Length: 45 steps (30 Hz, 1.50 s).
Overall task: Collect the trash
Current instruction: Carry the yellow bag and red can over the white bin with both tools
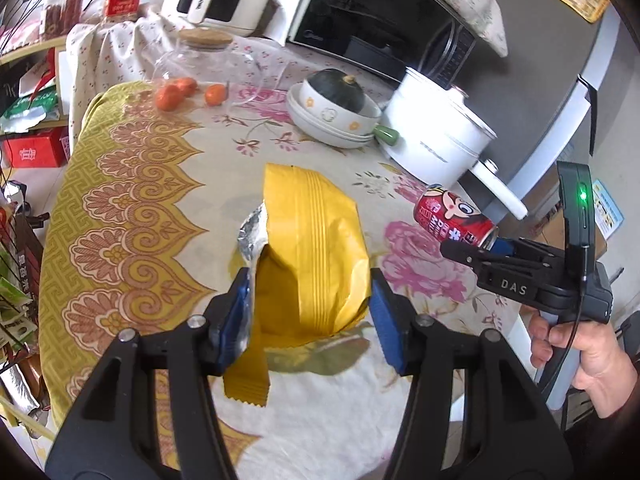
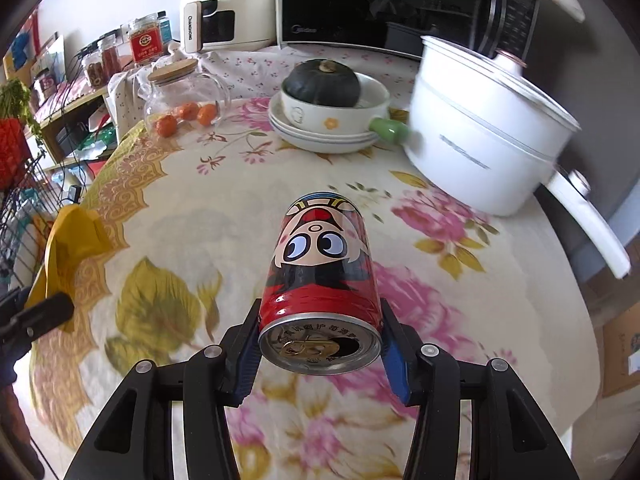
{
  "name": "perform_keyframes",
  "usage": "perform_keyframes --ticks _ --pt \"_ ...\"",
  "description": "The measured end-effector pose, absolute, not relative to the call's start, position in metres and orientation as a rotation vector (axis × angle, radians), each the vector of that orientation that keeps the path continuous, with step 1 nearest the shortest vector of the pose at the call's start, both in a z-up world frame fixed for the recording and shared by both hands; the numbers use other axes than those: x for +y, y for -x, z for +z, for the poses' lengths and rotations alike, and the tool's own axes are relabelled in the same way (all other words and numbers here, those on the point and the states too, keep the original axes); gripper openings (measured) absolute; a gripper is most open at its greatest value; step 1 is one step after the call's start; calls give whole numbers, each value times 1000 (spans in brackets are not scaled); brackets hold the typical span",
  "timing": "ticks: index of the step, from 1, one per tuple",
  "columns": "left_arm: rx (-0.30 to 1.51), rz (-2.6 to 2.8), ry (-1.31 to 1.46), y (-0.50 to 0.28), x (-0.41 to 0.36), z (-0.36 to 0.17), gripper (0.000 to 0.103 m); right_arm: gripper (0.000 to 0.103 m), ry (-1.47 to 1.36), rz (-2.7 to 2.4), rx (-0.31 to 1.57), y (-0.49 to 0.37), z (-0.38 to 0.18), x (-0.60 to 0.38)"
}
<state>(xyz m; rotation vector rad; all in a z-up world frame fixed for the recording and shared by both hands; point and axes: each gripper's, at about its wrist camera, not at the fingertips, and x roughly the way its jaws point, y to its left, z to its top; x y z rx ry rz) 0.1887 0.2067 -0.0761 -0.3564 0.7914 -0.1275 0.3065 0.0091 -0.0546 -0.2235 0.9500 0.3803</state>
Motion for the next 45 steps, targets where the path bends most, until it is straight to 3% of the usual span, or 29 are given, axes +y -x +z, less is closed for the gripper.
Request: perform_keyframes --ticks 18,45 --pt "816 -186 241 -165 110 -40 58 53 197 324 914 -223 -11 -146" --pt "877 -414 43 -169 -50 -58 58 53 81 214 1048 -177 -30 -287"
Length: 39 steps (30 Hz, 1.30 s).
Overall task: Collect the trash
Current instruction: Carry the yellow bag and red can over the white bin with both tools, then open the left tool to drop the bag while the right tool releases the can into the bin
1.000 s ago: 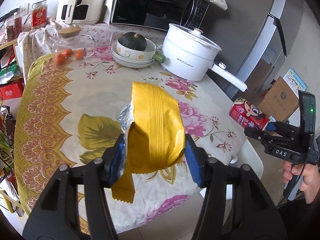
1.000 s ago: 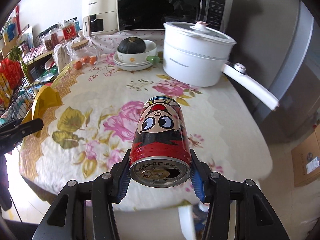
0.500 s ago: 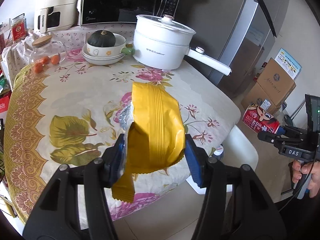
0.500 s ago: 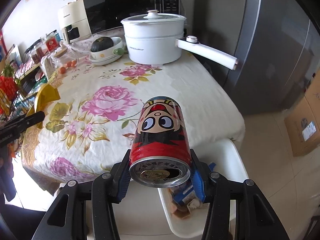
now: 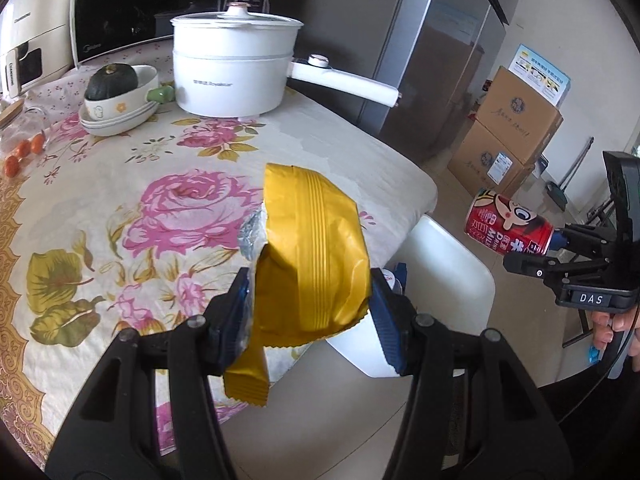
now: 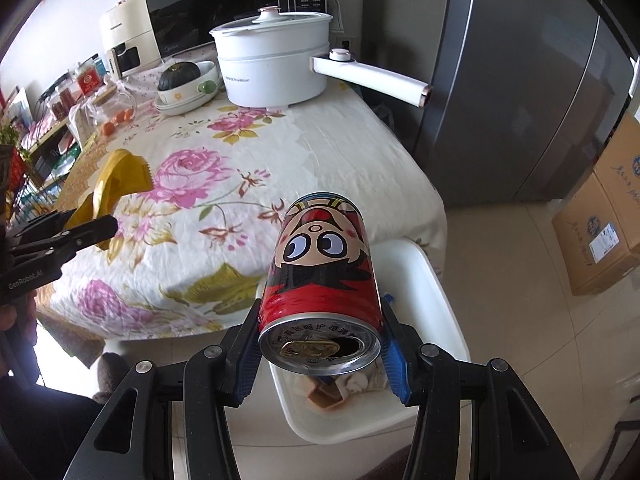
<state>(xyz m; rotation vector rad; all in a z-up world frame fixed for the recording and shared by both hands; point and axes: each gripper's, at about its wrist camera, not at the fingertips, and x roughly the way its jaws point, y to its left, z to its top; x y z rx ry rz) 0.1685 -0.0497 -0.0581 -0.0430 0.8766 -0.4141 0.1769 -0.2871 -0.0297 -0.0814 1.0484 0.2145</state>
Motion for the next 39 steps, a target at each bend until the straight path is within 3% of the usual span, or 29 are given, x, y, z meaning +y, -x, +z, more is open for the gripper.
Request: perform_keyframes --ticks 29,33,39 --pt "998 -668 -98 -168 -184 -107 59 52 18 94 1117 -158 -47 -367" --pt "1052 -640 -144 -170 -194 -119 81 52 10 81 1125 -157 -49 -374" --pt "1069 -620 -165 -168 -194 -121 93 52 10 64 1136 -159 -51 -377"
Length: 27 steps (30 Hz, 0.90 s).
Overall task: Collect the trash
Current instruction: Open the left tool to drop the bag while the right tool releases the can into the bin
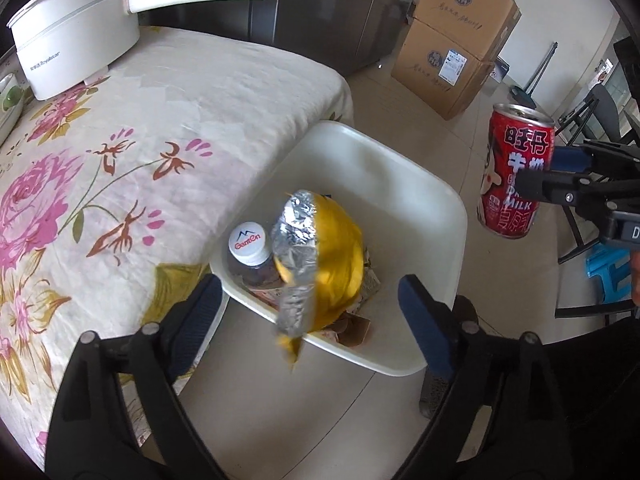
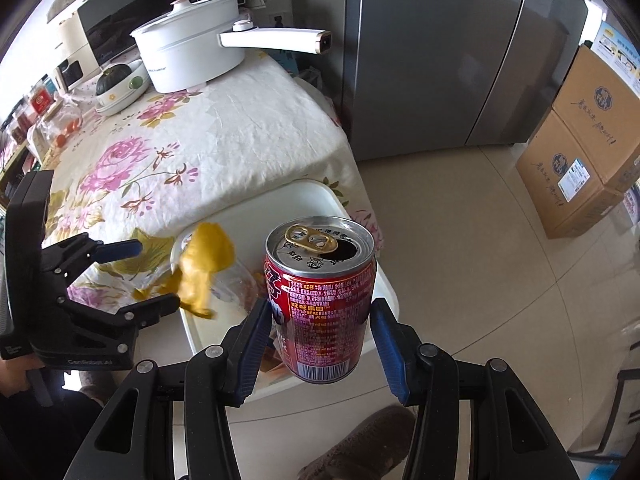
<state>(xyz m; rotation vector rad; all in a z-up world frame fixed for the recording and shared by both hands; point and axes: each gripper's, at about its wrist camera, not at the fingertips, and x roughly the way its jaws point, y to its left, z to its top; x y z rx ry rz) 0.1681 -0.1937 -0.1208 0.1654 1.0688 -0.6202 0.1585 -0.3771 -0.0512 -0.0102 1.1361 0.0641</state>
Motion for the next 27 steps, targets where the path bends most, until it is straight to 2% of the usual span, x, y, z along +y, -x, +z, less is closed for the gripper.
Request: perform_keyframes --ticks 12,24,27 --pt "1054 -544 -176 -168 -164 -110 102 52 28 46 1171 -170 -62 -370" --pt "1007 -448 -124 -164 -110 -84 102 52 33 7 1222 -189 -85 -348" --pt "994 -431 -123 -158 -98 -77 102 56 2 -9 1224 -193 -87 -344"
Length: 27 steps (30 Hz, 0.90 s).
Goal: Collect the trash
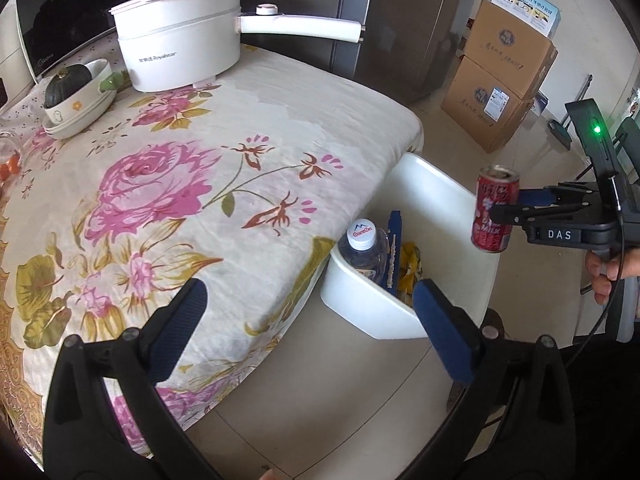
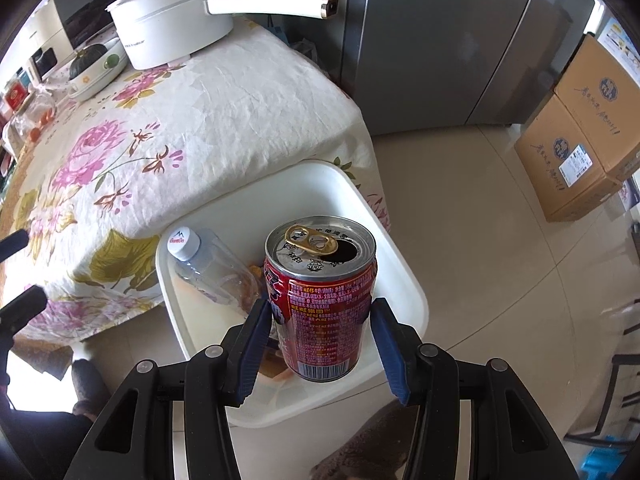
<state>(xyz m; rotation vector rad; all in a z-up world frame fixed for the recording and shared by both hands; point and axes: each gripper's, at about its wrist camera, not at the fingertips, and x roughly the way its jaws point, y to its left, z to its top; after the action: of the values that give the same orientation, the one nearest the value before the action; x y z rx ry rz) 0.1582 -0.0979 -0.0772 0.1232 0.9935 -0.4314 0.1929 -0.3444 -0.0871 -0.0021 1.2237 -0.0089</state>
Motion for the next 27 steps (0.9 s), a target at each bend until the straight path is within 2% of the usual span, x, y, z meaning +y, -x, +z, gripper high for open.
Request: perform_keyframes --ticks 2,7,13,15,16,27 --pt "983 -410 -119 -155 -89 -73 102 70 -15 -22 1208 -193 -84 -341" --pt "952 -345 -107 -147 -63 -60 102 81 -44 -28 1151 -183 -69 -328" --pt "871 -257 -127 -132 -38 -44 102 87 -50 -27 1040 -162 -38 -309" --pt "844 -229 -138 -126 -34 -40 102 96 -52 -28 996 -153 -28 -304" --pt "832 -218 -140 -123 -32 -37 102 103 -55 -38 976 -147 -22 -300" --pt "677 -149 -98 -93 -28 -6 102 103 39 -34 743 -88 24 -258"
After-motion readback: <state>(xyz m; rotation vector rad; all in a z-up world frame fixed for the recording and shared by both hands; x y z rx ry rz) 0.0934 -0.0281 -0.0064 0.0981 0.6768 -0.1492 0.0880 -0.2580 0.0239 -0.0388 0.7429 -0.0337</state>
